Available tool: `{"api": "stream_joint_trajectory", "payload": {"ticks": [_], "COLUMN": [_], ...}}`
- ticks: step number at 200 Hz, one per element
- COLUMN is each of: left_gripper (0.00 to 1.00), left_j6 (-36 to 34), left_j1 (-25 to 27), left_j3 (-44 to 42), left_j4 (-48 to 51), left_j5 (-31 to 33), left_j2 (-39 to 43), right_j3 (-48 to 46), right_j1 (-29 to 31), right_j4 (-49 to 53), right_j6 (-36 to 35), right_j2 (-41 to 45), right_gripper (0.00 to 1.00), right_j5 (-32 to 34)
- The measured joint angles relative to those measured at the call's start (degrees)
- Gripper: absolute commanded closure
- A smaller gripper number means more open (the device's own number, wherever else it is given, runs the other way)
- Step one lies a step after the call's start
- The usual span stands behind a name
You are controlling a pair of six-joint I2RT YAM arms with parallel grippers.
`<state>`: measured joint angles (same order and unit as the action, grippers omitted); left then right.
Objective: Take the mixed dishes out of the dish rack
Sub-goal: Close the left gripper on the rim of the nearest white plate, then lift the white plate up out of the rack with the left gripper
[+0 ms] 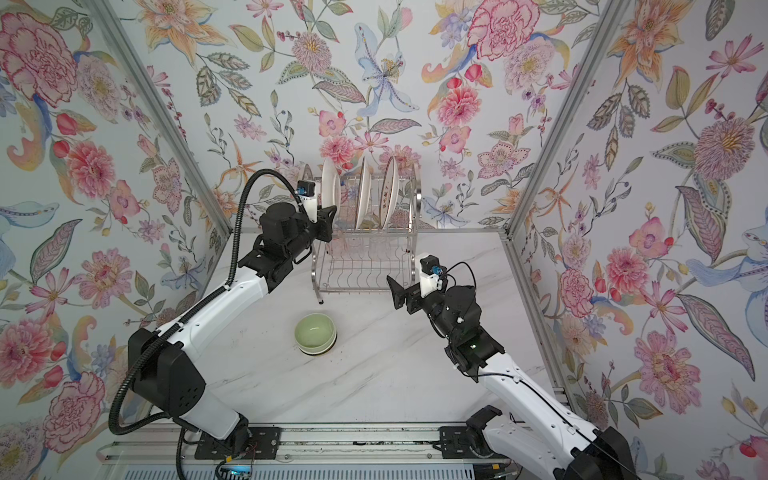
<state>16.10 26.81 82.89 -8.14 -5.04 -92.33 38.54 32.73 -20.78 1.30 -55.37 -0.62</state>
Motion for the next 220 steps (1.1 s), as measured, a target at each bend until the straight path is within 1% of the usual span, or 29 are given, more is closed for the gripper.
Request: {"api": "stream_joint_trajectory", "payload": {"ticks": [34,55,69,80,122,181,220], "left_gripper": [0.83,0.85,0.94,0.97,1.00,1.00,1.00], "left_j6": [1.07,1.36,1.79,1.57,1.55,1.55,1.07], "left_j1": [0.00,0.00,0.00,0.15,0.17,0.17,0.22], "left_j3": [-1.18,-1.18,-1.18,-1.20,-1.31,-1.55,-2.78], "left_j4": [-1.31,-1.77,-1.97,-1.97,-2.01,-2.43,-3.96], "left_j5": [0.44,0.83,0.87,0.98,1.07,1.01,0.79], "left_j2": [0.00,0.00,0.00,0.00,0.04,0.24,3.06], "right_j3": [0.00,0.00,0.00,0.00,0.00,-0.04,-0.04], "right_j1": [-0.15,-0.26,-0.26,-0.26,-0.26,-0.26,-0.26], "right_j4": [0.02,0.17,0.15,0.15,0.13,0.15,0.15], "right_j6": [0.00,0.00,0.00,0.00,0.00,0.02,0.02], "right_j2": [0.02,0.11,0.15,0.20,0.20,0.22,0.22], "right_gripper": [0.01,0.01,0.01,0.01,0.01,0.01,0.01], "right_j5": [0.02,0.02,0.00,0.00,0.00,-0.02,-0.02]}}
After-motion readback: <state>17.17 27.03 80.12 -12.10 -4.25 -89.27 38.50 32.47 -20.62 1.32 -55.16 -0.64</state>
